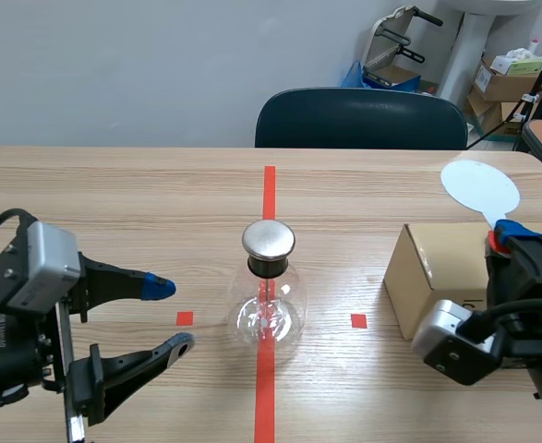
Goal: Do the electroscope experiment
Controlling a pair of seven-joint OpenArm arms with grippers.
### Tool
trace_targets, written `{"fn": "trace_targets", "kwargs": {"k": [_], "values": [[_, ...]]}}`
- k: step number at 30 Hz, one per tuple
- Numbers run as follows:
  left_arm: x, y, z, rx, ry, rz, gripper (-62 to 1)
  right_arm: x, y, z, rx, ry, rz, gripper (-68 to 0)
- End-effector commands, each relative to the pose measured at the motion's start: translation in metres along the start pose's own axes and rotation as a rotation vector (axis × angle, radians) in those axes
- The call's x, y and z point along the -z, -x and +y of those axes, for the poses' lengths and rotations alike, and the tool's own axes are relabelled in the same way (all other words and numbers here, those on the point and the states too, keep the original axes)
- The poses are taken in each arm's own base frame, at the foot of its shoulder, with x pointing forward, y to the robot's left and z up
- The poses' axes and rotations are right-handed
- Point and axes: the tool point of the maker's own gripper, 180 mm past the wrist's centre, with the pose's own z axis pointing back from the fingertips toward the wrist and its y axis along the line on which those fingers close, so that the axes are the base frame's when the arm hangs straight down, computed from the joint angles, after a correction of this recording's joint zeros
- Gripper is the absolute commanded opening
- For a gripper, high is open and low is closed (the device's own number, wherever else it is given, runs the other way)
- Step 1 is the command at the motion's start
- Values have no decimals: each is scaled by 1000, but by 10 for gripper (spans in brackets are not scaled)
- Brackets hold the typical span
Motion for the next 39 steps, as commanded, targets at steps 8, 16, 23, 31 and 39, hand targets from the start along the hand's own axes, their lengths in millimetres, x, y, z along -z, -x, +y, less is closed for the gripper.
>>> {"fn": "trace_targets", "kwargs": {"k": [8, 16, 23, 31, 39], "values": [[-15, -29, -13, 4, 74, -25, -161, -4, 10, 24, -38, -26, -21, -667], [-33, -43, -33, -35, 194, -6, -157, -7, 10, 47, -57, -84, -30, -667], [-48, -50, -41, -65, 247, -3, -157, -11, 12, 55, -65, -110, -19, -667], [-64, -52, -45, -115, 254, -19, -157, -11, 16, 57, -63, -126, 7, -667], [-86, -65, -48, -174, 256, -78, -157, -12, 17, 62, -50, -153, 10, -667]]}}
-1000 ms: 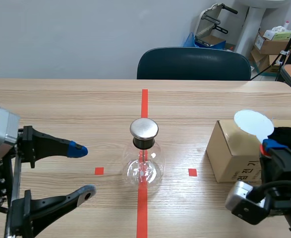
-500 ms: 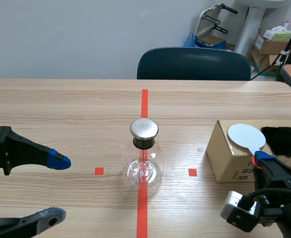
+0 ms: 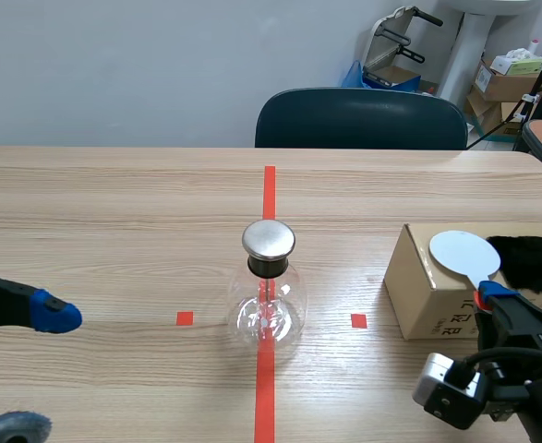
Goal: Do the electroscope experiment
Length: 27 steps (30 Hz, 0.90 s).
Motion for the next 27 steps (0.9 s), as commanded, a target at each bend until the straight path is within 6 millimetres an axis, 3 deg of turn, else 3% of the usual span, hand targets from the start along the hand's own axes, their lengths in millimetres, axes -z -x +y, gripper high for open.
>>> {"fn": "trace_targets", "kwargs": {"k": [1, 11, 27], "values": [[-2, -10, -3, -3, 6, -32, -157, 2, 2, -7, -11, 24, -3, -667], [-8, -11, -12, -30, 28, -28, -157, 2, 2, -7, -11, 25, -3, -647], [-7, -9, -13, -15, 34, -21, -157, 2, 2, -7, -11, 25, -3, -74]]}}
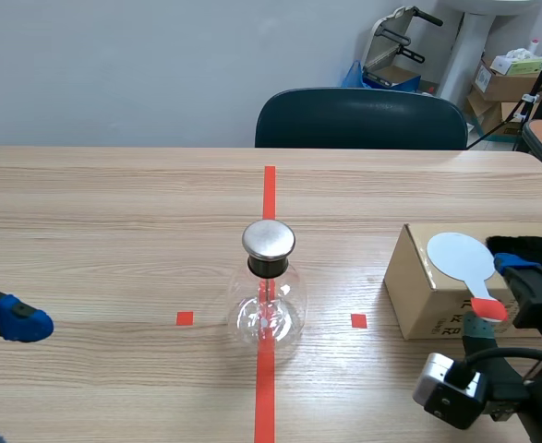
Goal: Do the electroscope experiment
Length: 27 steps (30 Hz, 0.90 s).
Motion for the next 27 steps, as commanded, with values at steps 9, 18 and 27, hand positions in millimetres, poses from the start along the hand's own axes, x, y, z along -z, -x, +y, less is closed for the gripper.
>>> {"fn": "trace_targets", "kwargs": {"k": [9, 18, 27], "values": [[4, -2, -1, 83, -3, -4, -157, 2, 2, -7, -11, 25, -2, 4], [3, -2, 4, 152, -30, 1, -158, 2, 2, -7, -11, 24, -3, 4], [3, -2, 4, 157, -34, 0, -158, 2, 2, -7, -11, 24, -2, 4]]}}
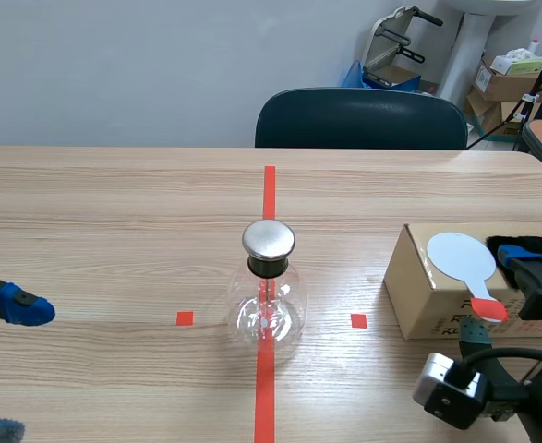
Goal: Do the electroscope experiment
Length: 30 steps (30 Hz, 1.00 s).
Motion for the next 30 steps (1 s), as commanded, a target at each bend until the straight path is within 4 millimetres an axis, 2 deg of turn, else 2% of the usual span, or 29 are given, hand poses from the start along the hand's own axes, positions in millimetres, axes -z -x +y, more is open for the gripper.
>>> {"fn": "trace_targets", "kwargs": {"k": [1, 30], "values": [[3, -8, -3, -6, 12, -32, -158, 2, 2, -7, -11, 24, -2, 4], [3, -7, -3, 7, 7, -30, -159, 2, 2, -7, -12, 24, -3, 4]]}}
